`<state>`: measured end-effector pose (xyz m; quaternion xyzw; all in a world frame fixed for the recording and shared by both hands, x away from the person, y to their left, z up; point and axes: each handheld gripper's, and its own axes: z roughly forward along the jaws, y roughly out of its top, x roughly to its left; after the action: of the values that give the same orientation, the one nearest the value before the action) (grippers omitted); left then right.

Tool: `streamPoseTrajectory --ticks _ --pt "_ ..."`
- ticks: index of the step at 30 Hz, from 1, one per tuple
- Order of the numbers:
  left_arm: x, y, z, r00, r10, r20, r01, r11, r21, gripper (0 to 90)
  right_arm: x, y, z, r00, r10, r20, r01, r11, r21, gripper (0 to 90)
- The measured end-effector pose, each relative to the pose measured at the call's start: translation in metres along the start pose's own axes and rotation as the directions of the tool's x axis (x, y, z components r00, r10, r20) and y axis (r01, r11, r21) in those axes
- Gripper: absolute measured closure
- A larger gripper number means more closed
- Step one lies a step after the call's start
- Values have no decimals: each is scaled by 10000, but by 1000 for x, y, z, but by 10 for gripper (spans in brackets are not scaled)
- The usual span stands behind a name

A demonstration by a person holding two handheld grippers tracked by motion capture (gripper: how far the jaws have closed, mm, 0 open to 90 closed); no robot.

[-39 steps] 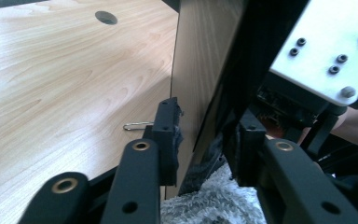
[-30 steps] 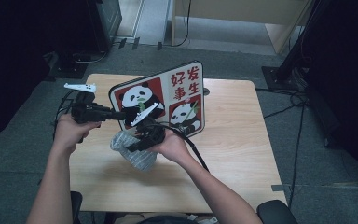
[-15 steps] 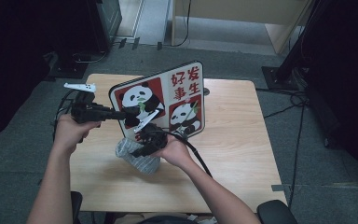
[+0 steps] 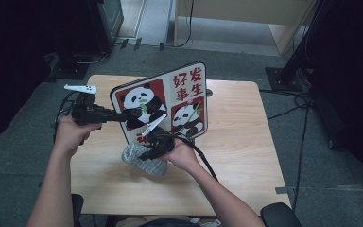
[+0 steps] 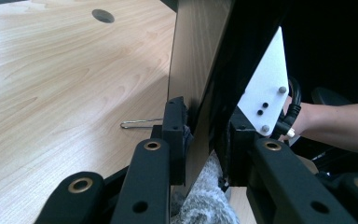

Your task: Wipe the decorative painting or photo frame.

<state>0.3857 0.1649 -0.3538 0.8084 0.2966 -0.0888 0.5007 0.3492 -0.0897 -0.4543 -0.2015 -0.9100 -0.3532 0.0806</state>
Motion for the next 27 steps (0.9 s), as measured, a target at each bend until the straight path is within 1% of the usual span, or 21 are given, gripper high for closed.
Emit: streamPoseTrajectory --ticks 1,2,3,4,9,11,13,17,19,24,27 --pt "0 0 0 10000 -1 7 1 10000 -7 752 0 -1 -1 9999 101 25 -102 9999 62 685" --pt "0 0 0 10000 -9 13 9 10000 -14 752 -1 -3 -2 10000 32 53 -32 10000 23 685" --pt "0 0 0 10000 -16 23 16 10000 -21 752 -2 -4 -3 9999 159 60 -159 9999 53 685" --pt "0 0 0 10000 -17 28 17 10000 -22 752 -3 -5 -3 9999 94 101 -94 9999 63 685" --pt "1 0 0 10000 -35 27 35 10000 -37 751 -8 -9 -9 9992 321 244 -325 9994 151 685" --pt "1 0 0 10000 -51 24 51 10000 -51 750 -9 -9 -11 9992 239 332 -245 9996 161 686" --pt "1 -1 0 10000 -38 -35 38 10000 -83 750 -8 -10 -13 9990 274 364 -281 9994 195 689" --pt "1 -1 -1 10000 -67 -42 67 9999 -117 751 -5 -11 -18 9996 211 168 -214 9996 181 696" --pt "1 -1 -1 10000 -45 -54 44 9999 -103 750 -3 -9 -22 10000 48 67 -49 9999 108 698" --pt "1 0 -1 10000 -39 -75 39 9999 -113 750 3 -3 -38 9998 -178 -111 178 9998 -10 705" --pt "1 0 -1 10000 -36 -77 35 9999 -112 750 5 3 -50 9996 -216 -182 213 9997 -115 706"
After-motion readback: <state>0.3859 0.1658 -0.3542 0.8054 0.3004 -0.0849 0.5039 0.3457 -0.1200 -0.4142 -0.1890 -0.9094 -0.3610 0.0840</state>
